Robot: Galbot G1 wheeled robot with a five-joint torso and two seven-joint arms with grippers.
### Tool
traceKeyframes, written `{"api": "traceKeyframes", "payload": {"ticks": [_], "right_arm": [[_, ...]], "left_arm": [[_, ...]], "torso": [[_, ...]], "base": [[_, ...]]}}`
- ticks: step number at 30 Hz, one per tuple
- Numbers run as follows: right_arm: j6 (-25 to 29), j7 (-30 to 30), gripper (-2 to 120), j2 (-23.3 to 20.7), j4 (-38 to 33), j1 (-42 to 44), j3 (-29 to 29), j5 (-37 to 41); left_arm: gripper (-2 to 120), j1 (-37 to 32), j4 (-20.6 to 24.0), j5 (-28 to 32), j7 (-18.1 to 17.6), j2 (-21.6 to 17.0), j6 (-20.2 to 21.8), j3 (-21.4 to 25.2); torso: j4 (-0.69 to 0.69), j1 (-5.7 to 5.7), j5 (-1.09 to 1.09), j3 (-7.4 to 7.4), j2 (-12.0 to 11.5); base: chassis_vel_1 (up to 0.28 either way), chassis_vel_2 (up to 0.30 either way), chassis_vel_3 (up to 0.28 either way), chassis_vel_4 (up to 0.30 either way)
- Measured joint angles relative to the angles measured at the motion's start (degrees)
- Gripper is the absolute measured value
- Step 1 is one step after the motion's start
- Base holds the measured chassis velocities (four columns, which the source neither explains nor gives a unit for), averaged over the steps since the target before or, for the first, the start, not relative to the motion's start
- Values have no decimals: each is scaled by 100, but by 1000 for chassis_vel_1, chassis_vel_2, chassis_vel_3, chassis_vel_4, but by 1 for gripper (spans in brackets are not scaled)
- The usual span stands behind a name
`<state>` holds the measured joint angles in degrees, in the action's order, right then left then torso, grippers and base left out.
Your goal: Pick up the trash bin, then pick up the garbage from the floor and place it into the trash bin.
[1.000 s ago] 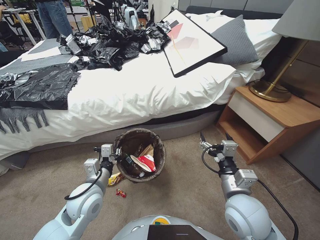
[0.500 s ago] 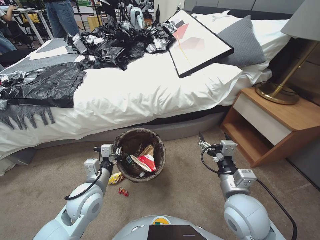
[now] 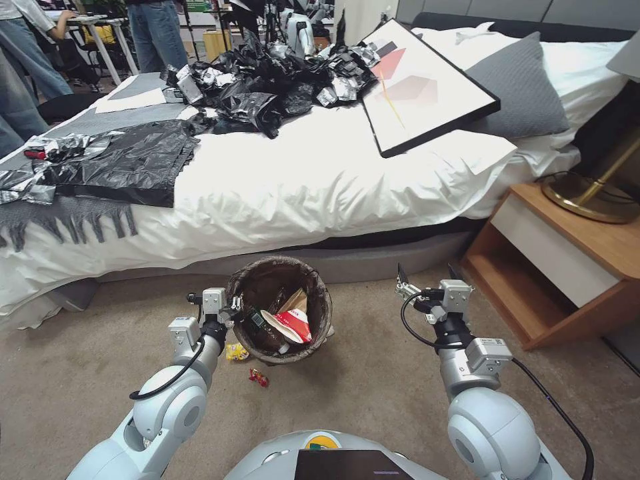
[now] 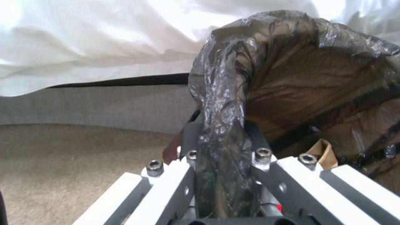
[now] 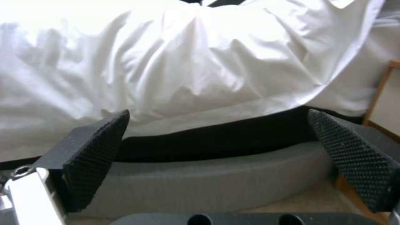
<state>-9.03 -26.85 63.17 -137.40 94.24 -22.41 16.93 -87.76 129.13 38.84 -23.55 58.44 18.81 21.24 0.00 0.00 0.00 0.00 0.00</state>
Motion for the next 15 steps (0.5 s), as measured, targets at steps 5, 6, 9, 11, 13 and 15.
{"api": "traceKeyframes", "payload": {"ticks": [5, 6, 9, 11, 13, 15], "right_arm": [[-4, -2, 100, 3, 4, -5, 15, 0], [-5, -3, 100, 1, 5, -5, 16, 0], [-6, -4, 100, -2, 6, -5, 17, -1], [-6, -5, 100, -3, 8, -6, 18, -1], [-6, -5, 100, -3, 8, -6, 18, -1], [-6, -6, 100, -5, 9, -7, 18, -2]], "left_arm": [[5, 3, -1, 4, 2, -4, 0, 2], [5, 4, -2, 5, 2, -4, 0, 2], [5, 5, -2, 5, 3, -5, 0, 3], [5, 5, -2, 6, 3, -5, 0, 4], [5, 6, -3, 6, 4, -6, 0, 5], [5, 7, -4, 6, 5, -6, 1, 5]], "torso": [[-1, 0, 0, 0, 0], [-1, 0, 0, 0, 0], [0, 0, 0, 0, 0], [0, 0, 0, 0, 0], [0, 0, 0, 0, 0], [0, 0, 0, 0, 0]], "base": [[32, 36, 43, 28], [32, 55, 54, 36], [22, 36, 31, 44], [72, 41, 50, 38], [56, 43, 58, 43], [46, 59, 42, 41]]}}
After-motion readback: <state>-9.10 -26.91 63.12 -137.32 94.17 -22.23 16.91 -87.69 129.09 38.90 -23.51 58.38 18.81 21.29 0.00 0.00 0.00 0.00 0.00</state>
